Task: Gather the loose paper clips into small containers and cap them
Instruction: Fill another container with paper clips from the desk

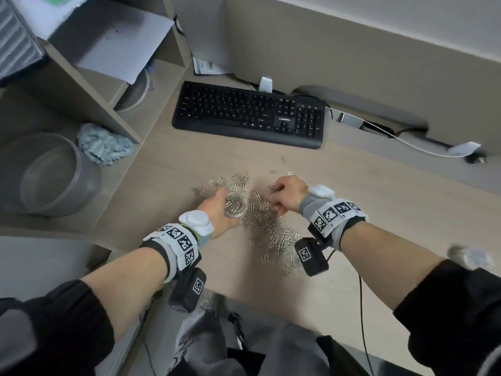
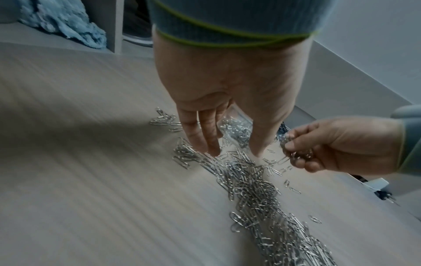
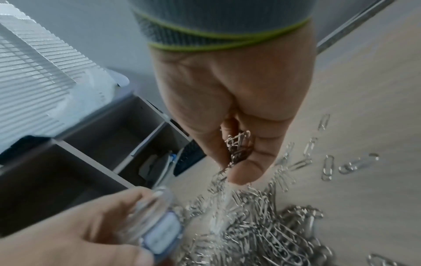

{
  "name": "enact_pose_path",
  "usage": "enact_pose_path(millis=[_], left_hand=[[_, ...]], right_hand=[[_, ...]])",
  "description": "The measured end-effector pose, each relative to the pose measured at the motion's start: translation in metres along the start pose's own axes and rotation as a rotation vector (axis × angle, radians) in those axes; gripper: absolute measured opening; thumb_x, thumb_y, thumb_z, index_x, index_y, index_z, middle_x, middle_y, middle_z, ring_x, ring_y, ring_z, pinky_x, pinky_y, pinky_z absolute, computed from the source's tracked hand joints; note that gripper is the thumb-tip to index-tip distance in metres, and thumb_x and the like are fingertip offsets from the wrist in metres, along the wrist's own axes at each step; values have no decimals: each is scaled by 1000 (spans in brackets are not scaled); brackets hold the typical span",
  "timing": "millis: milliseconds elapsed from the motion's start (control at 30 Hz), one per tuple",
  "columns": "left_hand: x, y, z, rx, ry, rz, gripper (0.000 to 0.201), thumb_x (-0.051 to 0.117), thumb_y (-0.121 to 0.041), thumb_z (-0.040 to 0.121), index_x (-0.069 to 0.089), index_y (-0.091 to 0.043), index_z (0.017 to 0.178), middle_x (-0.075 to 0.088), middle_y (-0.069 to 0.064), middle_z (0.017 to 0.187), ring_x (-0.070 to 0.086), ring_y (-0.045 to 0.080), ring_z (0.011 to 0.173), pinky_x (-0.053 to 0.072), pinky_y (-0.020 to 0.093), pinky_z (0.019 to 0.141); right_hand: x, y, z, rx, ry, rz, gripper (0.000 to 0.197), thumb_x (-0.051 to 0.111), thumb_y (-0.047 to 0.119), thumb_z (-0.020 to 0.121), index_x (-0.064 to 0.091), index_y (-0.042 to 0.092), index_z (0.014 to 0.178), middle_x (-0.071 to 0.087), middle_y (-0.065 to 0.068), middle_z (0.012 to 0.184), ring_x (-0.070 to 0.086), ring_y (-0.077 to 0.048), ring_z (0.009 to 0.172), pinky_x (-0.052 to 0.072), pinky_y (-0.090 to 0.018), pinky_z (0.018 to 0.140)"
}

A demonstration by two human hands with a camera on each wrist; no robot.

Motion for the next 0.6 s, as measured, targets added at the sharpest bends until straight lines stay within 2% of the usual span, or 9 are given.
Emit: enact_pose_path(millis=[100, 167, 233, 267, 333, 433, 500, 567, 600], left_hand=[[12, -21, 0, 45, 1, -1, 70, 78, -35, 74, 40, -25, 132, 65, 3, 86, 64, 21, 75, 54, 35, 66], [20, -35, -1, 71, 3, -11, 66, 78, -32, 75, 42, -26, 129, 65, 0, 78, 63, 17, 67, 50, 31, 56], [29, -49, -2, 97, 16, -19, 64, 79, -28, 76, 42, -26, 129, 66, -2, 81, 62, 12, 64, 44, 26, 50], [33, -56, -3, 114, 22, -24, 64, 79, -27, 76, 42, -26, 129, 66, -3, 86, 64, 12, 65, 47, 26, 52], [39, -72, -5, 154, 31, -28, 66, 80, -29, 75, 42, -23, 128, 67, -3, 98, 67, 12, 69, 54, 32, 58], [43, -86, -6, 185, 28, -18, 73, 81, -31, 72, 41, -16, 131, 64, 2, 111, 64, 14, 76, 49, 27, 60], [47, -94, -9, 196, 23, -8, 72, 82, -31, 72, 41, -14, 129, 65, 2, 104, 64, 20, 82, 50, 30, 65], [49, -99, -11, 201, 28, -16, 67, 81, -30, 73, 41, -15, 125, 64, -2, 96, 64, 20, 80, 50, 31, 63], [49, -101, -12, 205, 30, -11, 68, 81, -31, 73, 41, -15, 126, 64, -1, 99, 64, 21, 82, 47, 30, 63]], right_hand=[[-13, 12, -24, -104, -9, 13, 16, 64, -3, 87, 60, 5, 100, 63, -8, 73, 64, -19, 47, 58, -33, 50], [-21, 16, -42, -161, -20, -12, 16, 64, -2, 87, 57, 13, 86, 61, -6, 71, 64, -24, 50, 57, -37, 53], [-27, 18, -59, -202, -28, -39, 22, 63, -1, 86, 55, 18, 79, 61, -6, 70, 67, -34, 59, 58, -44, 58], [-30, 19, -66, -220, -37, -58, 20, 63, 0, 86, 55, 18, 79, 61, -6, 69, 68, -36, 62, 58, -45, 60], [-36, 17, -81, -242, -48, -92, 15, 63, 2, 86, 58, 16, 85, 62, -4, 69, 66, -31, 59, 58, -44, 60], [-38, 18, -92, -259, -63, -156, 10, 64, 6, 87, 62, 14, 92, 61, -1, 63, 61, -22, 51, 57, -39, 58], [-42, 14, -96, -252, -75, -183, 10, 63, 7, 88, 64, 12, 95, 59, 1, 60, 60, -20, 49, 56, -36, 57], [-44, 12, -98, -240, -81, -191, 9, 63, 7, 88, 65, 13, 94, 61, -1, 59, 61, -20, 49, 56, -34, 57], [-44, 12, -99, -239, -80, -189, 9, 63, 7, 88, 65, 14, 93, 63, -4, 62, 64, -21, 51, 56, -34, 57]])
Point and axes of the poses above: each hand's wrist, its own z-axis towards the middle knuckle, its own x-axis out of the palm, y = z × x, the point moved 7 cm from there along z, towards the middle knuckle
